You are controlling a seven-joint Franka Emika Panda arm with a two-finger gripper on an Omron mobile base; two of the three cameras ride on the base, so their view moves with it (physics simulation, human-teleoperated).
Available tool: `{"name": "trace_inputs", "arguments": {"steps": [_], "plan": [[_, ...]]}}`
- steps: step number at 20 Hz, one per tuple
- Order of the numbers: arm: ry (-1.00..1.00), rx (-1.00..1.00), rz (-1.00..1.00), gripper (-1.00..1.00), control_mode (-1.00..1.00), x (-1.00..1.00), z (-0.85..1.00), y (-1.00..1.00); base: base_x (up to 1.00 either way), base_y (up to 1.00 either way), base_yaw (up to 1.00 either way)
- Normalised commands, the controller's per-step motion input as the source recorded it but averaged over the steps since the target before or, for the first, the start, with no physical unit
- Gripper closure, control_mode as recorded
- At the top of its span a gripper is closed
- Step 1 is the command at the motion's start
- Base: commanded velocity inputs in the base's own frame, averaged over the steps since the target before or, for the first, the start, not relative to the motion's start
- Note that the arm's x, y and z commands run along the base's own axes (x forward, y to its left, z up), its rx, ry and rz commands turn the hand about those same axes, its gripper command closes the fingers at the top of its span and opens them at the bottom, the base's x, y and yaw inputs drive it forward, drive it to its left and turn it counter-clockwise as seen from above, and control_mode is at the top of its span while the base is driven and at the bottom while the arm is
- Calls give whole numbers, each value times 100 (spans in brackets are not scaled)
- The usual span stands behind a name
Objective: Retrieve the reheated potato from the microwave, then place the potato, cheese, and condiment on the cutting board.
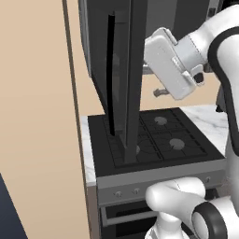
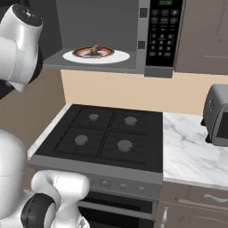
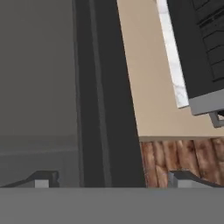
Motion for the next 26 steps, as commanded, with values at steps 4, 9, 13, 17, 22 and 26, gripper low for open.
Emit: {"name": "trace_inputs", "arguments": {"steps": [4, 9, 13, 17, 22, 26], "plan": [[-17, -18, 3, -100, -100, 6, 0, -72, 0, 0, 0], [-36, -20, 9, -100, -100, 0, 0, -72, 0, 0, 0], [-45, -24, 9, -100, -100, 1, 0, -62, 0, 0, 0], [-33, -28, -1, -100, -100, 23, 0, -41, 0, 0, 0], [-22, -21, -8, -100, -100, 44, 0, -26, 0, 0, 0], [-26, -17, -9, -100, -100, 49, 4, -7, 0, 0, 0]]}}
